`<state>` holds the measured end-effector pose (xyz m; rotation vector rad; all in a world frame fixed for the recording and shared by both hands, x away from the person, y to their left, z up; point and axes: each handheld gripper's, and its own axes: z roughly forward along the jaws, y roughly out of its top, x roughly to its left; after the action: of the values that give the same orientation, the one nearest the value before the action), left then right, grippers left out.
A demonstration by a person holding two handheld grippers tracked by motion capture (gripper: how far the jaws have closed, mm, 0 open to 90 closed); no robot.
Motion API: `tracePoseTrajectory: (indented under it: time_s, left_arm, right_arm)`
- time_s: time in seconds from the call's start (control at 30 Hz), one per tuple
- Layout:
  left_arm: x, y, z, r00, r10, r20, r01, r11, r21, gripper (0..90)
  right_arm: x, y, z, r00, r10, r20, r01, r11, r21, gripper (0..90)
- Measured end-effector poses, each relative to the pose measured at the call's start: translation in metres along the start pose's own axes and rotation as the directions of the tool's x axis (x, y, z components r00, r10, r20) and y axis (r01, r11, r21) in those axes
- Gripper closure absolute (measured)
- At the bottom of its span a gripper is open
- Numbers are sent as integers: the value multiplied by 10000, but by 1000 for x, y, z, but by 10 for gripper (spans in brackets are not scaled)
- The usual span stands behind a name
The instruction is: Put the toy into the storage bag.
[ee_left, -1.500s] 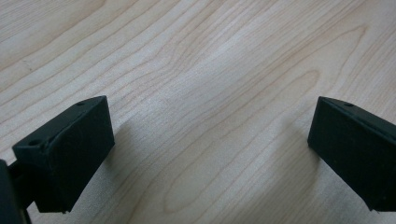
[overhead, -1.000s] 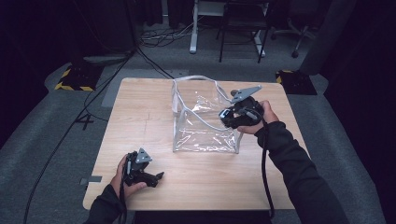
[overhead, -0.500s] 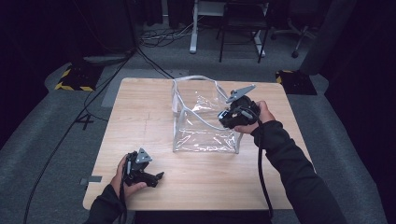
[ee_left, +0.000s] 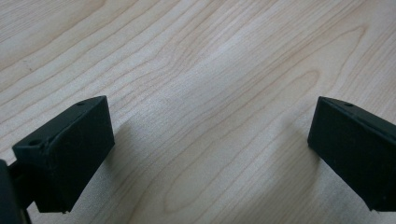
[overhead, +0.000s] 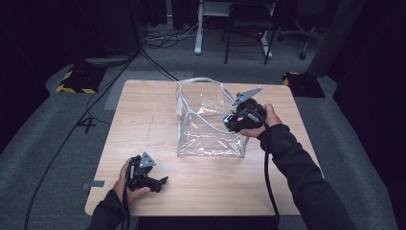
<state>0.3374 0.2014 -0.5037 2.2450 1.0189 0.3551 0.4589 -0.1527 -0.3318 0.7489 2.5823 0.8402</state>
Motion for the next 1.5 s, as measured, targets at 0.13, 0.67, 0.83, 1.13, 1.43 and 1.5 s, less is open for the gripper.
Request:
tracePoseTrajectory:
  time_s: [0.13,0.67,0.83,1.13,1.43,1.5]
  left_arm:
    - [0,0,0,10000,-41,-25,41,10000,-23,5]
    - [0,0,0,10000,-16,0,16,10000,4,5]
    - [0,0,0,10000,-15,1,15,10000,3,5]
    - [0,0,0,10000,-16,3,16,10000,4,5]
    - [0,0,0,10000,-21,-9,21,10000,2,5]
    - [0,0,0,10000,-17,6,17,10000,5,5]
  right_arm:
    - [-1,-1,0,10000,-67,-52,67,10000,-22,485]
    - [-1,-1,-1,9997,230,-54,-231,9995,-194,488]
    - [-2,-1,-3,9998,200,7,-200,9993,-320,485]
    - [-4,-1,-5,9997,225,63,-221,9975,-668,475]
    - [-5,-1,-11,9989,380,281,-341,9911,-1283,457]
    - [-5,-1,-13,9990,313,309,-265,9890,-1454,450]
